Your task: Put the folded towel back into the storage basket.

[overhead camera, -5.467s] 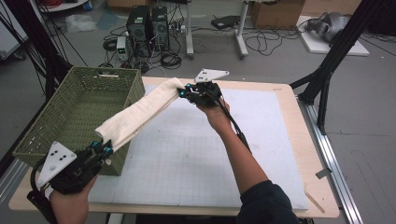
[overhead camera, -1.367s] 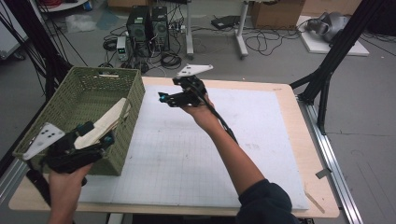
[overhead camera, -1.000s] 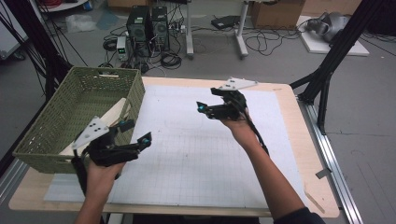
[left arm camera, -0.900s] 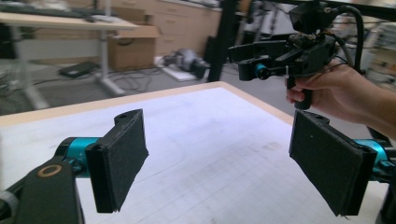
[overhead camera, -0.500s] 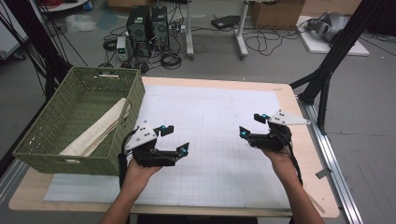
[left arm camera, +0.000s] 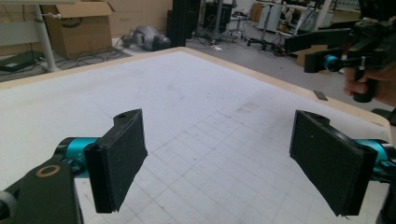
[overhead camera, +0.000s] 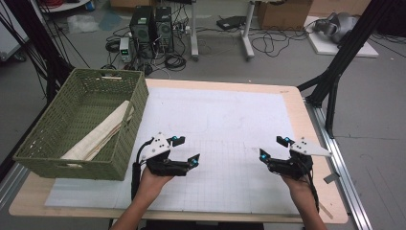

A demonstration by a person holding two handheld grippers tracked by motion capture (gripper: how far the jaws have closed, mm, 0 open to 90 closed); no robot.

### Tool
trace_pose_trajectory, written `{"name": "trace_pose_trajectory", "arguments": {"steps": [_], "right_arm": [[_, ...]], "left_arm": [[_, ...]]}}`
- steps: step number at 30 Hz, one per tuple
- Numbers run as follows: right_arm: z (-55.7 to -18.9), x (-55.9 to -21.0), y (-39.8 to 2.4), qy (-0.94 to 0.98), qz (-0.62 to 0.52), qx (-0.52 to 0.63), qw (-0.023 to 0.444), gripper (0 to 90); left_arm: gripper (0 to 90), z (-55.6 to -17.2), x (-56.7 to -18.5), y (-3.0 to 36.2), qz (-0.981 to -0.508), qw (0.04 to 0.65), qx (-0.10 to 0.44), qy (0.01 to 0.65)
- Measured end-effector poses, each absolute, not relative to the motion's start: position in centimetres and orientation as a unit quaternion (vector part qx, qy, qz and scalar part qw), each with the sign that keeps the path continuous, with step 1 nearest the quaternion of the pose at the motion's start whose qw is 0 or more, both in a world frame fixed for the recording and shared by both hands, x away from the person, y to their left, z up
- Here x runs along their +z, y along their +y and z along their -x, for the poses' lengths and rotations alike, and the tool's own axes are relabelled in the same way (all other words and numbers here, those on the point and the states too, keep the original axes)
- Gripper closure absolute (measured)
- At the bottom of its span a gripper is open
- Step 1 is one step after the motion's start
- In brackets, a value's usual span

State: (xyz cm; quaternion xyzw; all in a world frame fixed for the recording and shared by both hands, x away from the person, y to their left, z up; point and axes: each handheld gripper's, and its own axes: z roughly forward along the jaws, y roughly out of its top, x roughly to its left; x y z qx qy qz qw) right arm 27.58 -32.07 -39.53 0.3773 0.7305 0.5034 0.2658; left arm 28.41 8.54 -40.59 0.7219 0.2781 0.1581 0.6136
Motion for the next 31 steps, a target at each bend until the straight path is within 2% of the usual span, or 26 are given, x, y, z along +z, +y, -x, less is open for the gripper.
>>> {"name": "trace_pose_trajectory", "arguments": {"steps": [31], "right_arm": [[-27.24,-40.57,-31.77,0.742,-0.376,0.487,0.266,17.4]], "left_arm": [[18.8,-28.39,-40.92,9.63,-0.719,0.609,0.161,0.295]]}}
